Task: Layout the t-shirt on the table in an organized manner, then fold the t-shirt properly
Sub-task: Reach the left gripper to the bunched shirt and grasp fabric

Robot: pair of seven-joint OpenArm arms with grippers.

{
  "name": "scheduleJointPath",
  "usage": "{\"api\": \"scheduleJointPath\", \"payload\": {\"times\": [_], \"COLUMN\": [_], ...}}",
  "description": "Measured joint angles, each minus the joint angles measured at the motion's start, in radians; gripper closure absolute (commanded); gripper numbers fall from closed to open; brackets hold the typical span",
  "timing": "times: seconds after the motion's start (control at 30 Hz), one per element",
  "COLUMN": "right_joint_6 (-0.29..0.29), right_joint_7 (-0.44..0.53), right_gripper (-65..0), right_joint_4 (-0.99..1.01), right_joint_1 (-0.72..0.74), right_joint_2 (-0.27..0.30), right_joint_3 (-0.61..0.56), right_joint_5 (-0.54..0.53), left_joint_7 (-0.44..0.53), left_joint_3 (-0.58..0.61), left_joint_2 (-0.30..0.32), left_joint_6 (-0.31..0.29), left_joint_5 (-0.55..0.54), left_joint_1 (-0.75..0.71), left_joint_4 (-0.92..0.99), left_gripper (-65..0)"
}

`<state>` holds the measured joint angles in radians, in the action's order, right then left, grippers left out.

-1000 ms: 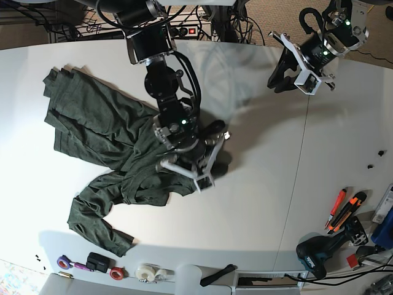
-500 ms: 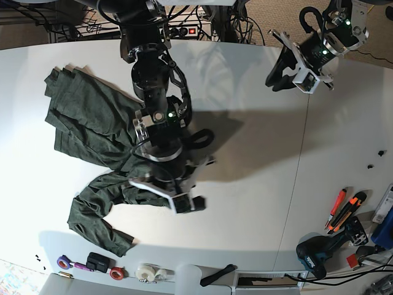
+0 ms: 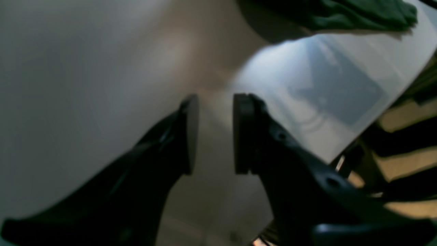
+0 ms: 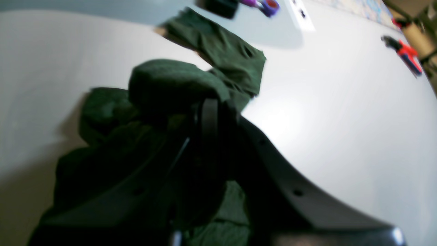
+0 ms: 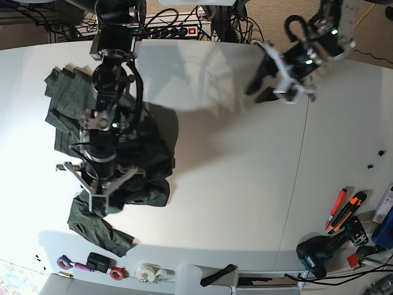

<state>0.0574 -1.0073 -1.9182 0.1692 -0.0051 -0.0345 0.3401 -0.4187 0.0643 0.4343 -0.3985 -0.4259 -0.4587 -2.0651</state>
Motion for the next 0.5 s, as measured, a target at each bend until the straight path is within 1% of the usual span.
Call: {"api": "scheduleJointPath", "payload": {"times": [0.03,0.07,0.1,0.2,0.27,0.33,0.37,0.4,0.5], "right_joint_6": [0.015,0.015,0.015,0.017,0.017,0.014,0.013,0.014,0.014], "right_joint_7": [0.003,0.003,0.003,0.014,0.013,0.015,0.031,0.057,0.112], "right_gripper": [0.0,0.0,0.0,0.0,0.0,0.0,0.0,0.0,0.0], "right_joint_4": [0.0,0.0,0.0,0.0,0.0,0.0,0.0,0.0,0.0], "right_joint_1": [-0.013,-0.025,-0.035,-0.053,-0.061,-0.061,-0.061,-0.061,-0.051], "right_joint_2": [0.008,0.016,0.03,0.086,0.112,0.125,0.13,0.136,0.146], "right_joint_3": [0.005,0.009,0.009,0.009,0.01,0.01,0.01,0.01,0.009], "right_joint_5": [-0.01,-0.011,-0.013,-0.016,-0.015,-0.013,-0.013,-0.016,-0.016], "left_joint_7": [0.001,0.0,0.002,0.002,0.002,0.004,0.004,0.004,0.003], "left_joint_3": [0.04,0.076,0.109,0.198,0.258,0.315,0.343,0.372,0.459], "left_joint_2": [-0.002,-0.007,-0.019,-0.079,-0.129,-0.171,-0.188,-0.206,-0.251], "left_joint_6": [0.013,0.019,0.039,0.048,0.046,0.035,0.038,0.043,0.05], "left_joint_5": [0.012,0.025,0.029,0.037,0.036,0.035,0.035,0.038,0.04], "left_joint_1": [0.03,0.062,0.095,0.198,0.266,0.323,0.345,0.364,0.398], "left_joint_4": [0.016,0.038,0.069,0.192,0.284,0.364,0.394,0.418,0.442], "left_gripper": [-18.5,-18.5,-18.5,-18.5,-18.9,-23.9,-26.8,-28.1,-28.2]}}
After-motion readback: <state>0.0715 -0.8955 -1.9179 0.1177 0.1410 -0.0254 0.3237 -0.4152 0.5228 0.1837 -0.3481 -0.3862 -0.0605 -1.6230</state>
